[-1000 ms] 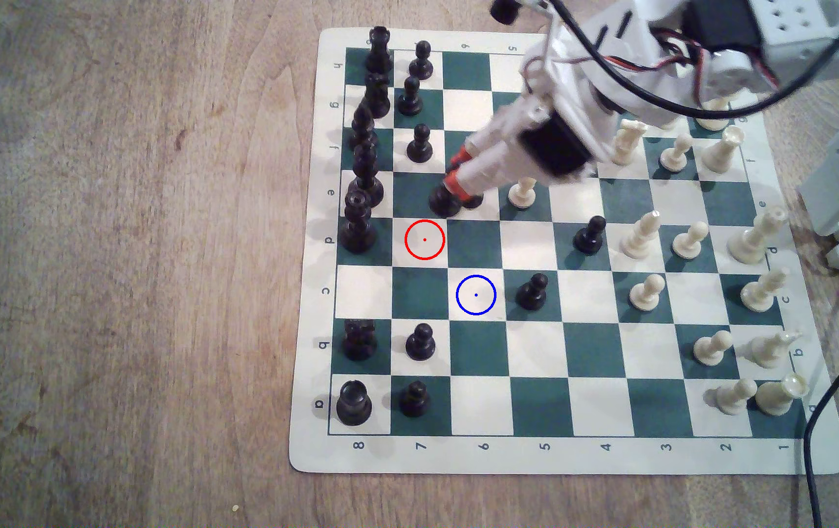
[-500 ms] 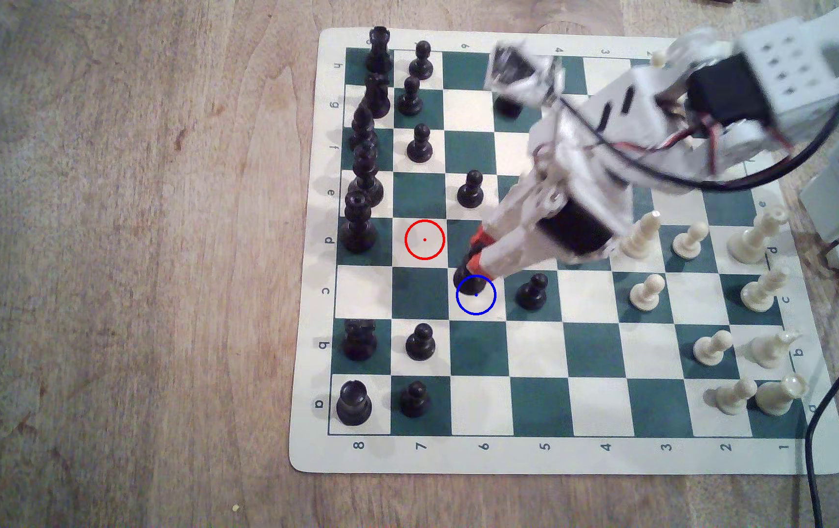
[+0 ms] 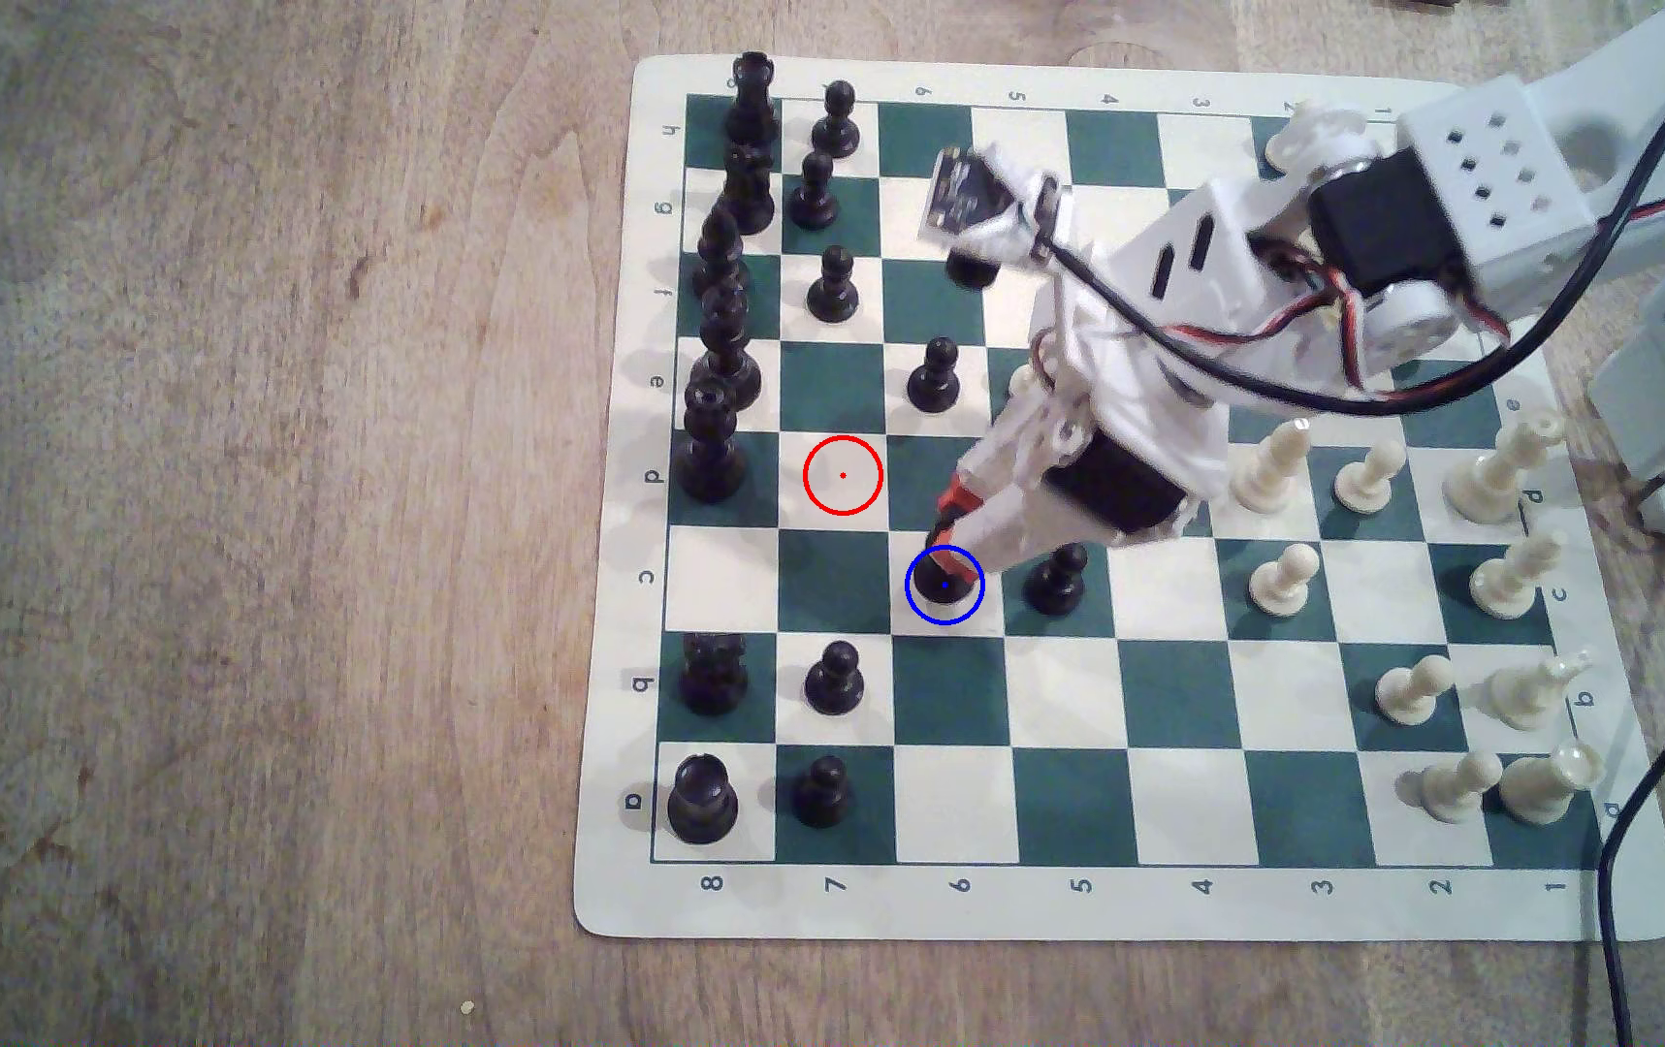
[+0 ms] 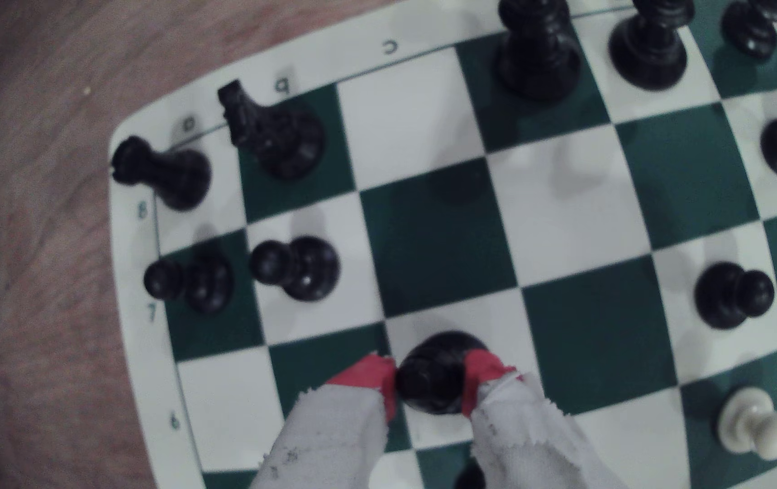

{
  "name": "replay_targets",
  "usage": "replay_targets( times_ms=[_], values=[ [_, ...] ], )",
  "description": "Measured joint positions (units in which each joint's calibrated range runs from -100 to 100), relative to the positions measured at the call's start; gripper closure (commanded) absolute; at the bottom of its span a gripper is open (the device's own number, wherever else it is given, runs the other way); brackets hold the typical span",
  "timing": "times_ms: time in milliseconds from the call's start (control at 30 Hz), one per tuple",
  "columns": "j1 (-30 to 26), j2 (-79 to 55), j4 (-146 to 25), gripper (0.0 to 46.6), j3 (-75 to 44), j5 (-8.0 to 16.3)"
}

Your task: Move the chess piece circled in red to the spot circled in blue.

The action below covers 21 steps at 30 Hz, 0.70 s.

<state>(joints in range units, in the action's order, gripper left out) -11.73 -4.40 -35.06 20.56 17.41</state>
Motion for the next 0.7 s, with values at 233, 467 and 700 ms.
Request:
replay_targets(
  times_ms=[233,467,700],
  values=[
    [0.07,-1.17,0.00,45.9,0.00,-0.24],
    [0.07,-1.17,0.00,26.9,0.00,-0.24],
    [0.07,-1.17,-1.35,28.1,0.00,-0.24]
  ],
)
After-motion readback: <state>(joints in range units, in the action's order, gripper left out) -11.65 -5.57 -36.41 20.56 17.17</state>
